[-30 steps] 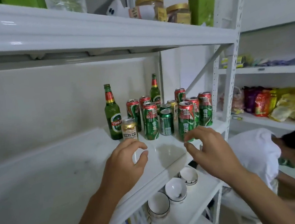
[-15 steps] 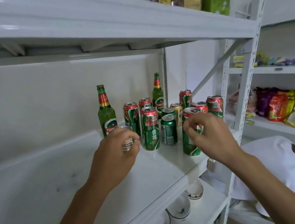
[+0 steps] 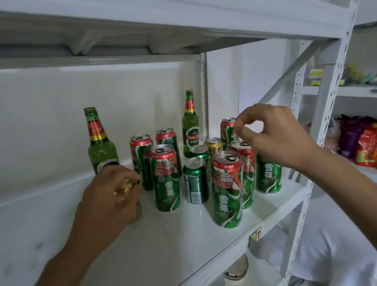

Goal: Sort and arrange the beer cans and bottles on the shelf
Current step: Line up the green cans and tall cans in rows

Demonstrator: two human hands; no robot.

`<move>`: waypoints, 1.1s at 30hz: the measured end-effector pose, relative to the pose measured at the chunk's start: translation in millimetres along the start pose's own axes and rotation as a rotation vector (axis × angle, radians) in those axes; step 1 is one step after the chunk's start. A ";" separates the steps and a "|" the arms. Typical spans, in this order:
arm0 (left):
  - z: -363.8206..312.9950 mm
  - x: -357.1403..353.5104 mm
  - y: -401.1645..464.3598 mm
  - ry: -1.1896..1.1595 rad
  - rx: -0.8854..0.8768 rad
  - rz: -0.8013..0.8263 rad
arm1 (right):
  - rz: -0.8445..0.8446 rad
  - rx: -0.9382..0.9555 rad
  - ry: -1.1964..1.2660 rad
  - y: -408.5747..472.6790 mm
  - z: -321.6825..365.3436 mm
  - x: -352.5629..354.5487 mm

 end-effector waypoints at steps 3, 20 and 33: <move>5.8 -0.9 0.9 0.043 0.036 -0.017 | 0.094 0.022 0.010 29.0 -21.7 -4.9; 45.7 -23.0 15.5 0.042 0.325 0.150 | 1.123 0.070 -0.417 139.9 -76.3 -151.0; 25.7 -4.0 12.3 0.016 0.481 -0.072 | 0.971 0.329 -0.597 175.5 -78.6 -114.9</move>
Point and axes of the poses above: each hand's wrist, its own y-axis towards the middle knuckle, its own x-axis out of the back of the hand, z = x × y, the point moved 2 cm from there along y, towards the middle knuckle, and after that the axes turned 1 degree about -y, right-handed, at the moved point
